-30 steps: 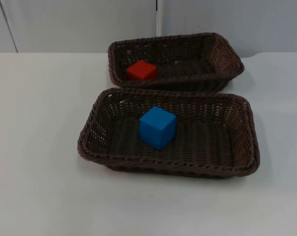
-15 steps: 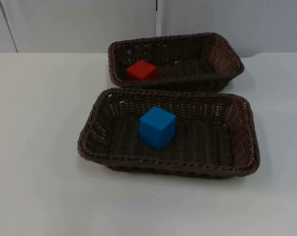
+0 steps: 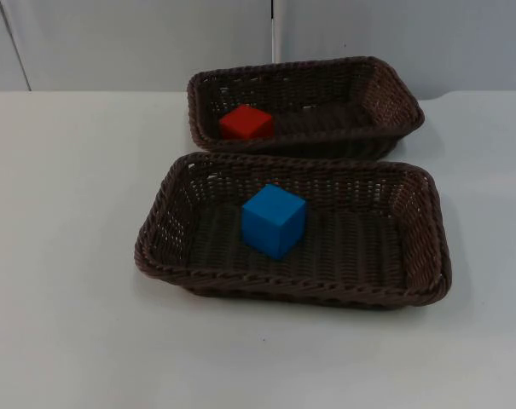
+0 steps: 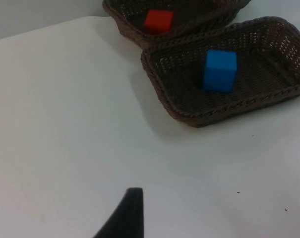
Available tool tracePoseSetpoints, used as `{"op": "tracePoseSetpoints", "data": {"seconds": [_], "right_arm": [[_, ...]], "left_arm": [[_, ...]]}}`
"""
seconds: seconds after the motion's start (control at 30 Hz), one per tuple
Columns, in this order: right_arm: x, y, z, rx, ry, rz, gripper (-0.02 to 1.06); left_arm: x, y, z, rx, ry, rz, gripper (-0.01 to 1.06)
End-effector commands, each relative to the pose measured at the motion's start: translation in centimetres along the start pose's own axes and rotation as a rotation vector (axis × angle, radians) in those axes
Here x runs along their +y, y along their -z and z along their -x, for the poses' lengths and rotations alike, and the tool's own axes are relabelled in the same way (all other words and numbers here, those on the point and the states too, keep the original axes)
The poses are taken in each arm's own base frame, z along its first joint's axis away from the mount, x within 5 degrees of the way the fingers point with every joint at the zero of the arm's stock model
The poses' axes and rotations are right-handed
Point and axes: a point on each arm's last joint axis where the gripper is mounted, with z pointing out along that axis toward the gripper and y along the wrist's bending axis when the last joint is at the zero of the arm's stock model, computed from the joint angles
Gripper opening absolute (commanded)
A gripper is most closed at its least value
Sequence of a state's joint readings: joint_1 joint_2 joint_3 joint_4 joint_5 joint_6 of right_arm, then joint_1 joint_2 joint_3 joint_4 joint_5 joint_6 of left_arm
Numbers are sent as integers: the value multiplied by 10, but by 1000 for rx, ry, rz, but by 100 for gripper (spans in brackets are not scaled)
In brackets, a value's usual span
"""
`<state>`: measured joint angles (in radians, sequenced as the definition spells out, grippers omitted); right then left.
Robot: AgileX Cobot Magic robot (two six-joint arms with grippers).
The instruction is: Pick up one cube with the left hand and place it into the upper basket. Pick up one cube with the right hand and place it into the lower basket.
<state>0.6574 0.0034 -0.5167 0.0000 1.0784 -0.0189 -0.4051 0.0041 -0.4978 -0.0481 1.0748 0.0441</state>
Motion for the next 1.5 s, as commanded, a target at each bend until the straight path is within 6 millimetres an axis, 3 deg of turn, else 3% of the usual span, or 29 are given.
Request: {"op": "tracePoseSetpoints", "data": {"seconds": [0.0, 0.67, 1.13, 1.47], "right_arm": [[1, 0, -1, -1, -2, 11, 105], [1, 0, -1, -1, -2, 11, 105], [1, 0, -1, -1, -2, 11, 105], [1, 0, -1, -1, -2, 11, 105]], "left_arm": [[0, 0, -1, 0, 4, 1, 105], [0, 0, -1, 0, 10, 12, 105], [-1, -2, 0, 0, 167, 309, 105], [-1, -2, 0, -1, 182, 333, 105]]}}
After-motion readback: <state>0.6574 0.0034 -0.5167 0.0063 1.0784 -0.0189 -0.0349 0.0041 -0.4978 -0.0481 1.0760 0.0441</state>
